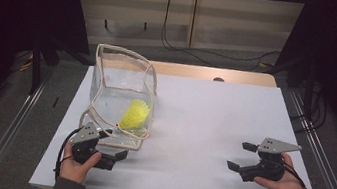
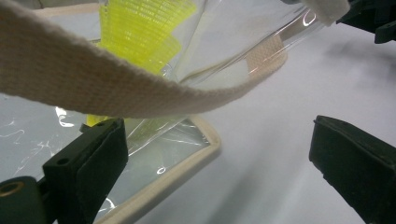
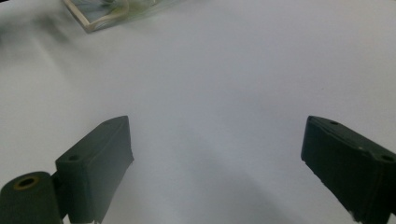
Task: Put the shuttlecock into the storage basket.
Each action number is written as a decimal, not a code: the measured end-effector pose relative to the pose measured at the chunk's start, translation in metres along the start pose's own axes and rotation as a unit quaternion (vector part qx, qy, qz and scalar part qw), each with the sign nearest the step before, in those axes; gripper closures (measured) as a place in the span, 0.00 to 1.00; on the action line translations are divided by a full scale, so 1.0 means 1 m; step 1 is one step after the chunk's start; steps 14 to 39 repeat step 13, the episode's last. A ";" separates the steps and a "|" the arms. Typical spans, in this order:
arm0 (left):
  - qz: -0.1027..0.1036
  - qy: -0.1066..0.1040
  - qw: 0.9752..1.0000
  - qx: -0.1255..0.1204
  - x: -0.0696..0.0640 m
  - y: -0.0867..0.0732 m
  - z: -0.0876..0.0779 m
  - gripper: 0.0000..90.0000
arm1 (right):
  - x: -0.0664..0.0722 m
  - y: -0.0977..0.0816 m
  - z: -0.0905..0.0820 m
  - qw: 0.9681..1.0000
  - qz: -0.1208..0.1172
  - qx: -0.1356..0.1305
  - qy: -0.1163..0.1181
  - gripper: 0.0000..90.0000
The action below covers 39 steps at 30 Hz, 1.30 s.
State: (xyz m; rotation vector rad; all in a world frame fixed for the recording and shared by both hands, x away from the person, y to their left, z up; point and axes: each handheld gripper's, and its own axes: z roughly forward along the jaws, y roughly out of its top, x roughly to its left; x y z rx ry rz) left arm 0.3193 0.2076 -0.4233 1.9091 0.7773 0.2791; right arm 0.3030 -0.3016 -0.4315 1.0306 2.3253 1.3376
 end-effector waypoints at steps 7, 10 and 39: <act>0.001 0.001 1.000 0.000 0.000 0.000 0.000 0.05 | -0.001 -0.004 -0.001 1.000 0.001 0.001 -0.001 0.09; 0.001 0.000 1.000 0.000 0.000 0.000 0.000 0.05 | -0.002 -0.006 -0.001 1.000 0.001 0.002 -0.001 0.09; 0.001 0.000 1.000 0.000 0.000 0.000 0.001 0.05 | -0.003 -0.007 -0.002 1.000 0.002 -0.001 -0.006 0.09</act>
